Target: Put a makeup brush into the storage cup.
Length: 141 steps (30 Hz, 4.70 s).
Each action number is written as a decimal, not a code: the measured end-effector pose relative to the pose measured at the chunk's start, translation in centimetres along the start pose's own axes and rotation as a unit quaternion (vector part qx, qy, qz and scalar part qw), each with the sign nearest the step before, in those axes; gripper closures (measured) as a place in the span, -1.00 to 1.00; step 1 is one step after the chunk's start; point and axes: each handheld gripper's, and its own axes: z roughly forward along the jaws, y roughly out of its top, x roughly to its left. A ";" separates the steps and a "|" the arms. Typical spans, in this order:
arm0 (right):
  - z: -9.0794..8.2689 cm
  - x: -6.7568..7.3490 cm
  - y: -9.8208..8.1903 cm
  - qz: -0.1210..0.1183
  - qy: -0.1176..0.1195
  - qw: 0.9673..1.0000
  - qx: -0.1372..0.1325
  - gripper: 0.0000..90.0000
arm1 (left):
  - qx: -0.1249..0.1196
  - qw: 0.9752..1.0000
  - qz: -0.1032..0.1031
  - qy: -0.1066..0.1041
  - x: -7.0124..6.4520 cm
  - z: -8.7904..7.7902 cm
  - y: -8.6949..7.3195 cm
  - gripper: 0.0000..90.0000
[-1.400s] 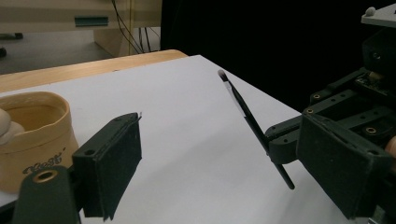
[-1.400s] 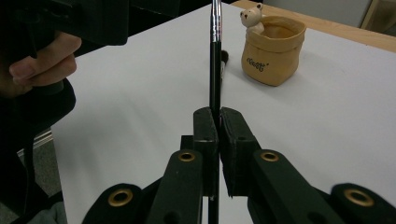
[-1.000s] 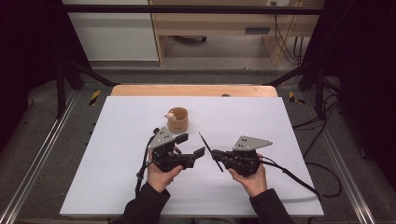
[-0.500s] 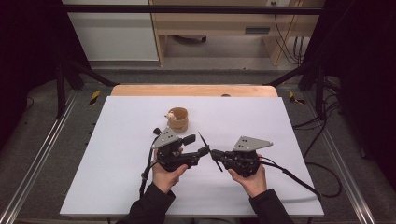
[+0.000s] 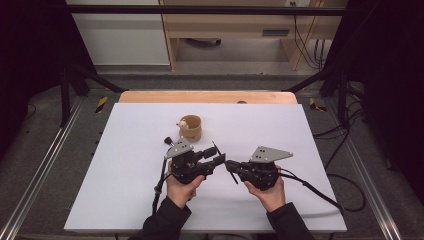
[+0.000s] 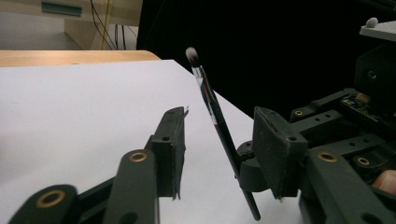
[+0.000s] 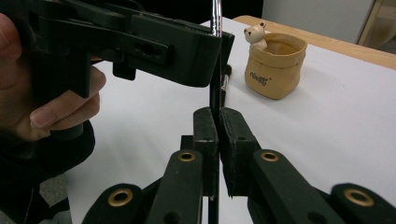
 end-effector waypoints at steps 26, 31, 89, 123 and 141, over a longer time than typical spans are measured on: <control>0.1 0.2 0.0 0.000 0.006 1.000 -0.001 0.90 | -0.017 1.000 -0.020 -0.002 -0.3 0.1 -0.4 0.75; 0.2 0.2 0.0 -0.001 0.006 1.000 -0.002 0.90 | -0.019 1.000 -0.024 -0.008 -0.4 0.1 -0.5 0.81; -1.8 -2.1 -0.8 0.028 -0.107 0.994 -0.018 -0.70 | -0.019 0.995 0.078 0.066 0.3 -4.3 2.6 0.89; -3.7 -4.0 -2.0 0.056 -0.170 0.984 -0.010 -0.89 | 0.004 0.984 0.113 0.140 4.1 -5.3 7.7 0.89; -3.6 -4.0 -2.1 0.043 -0.174 0.984 -0.001 -0.89 | 0.014 0.981 0.121 0.151 5.0 -3.0 9.1 0.89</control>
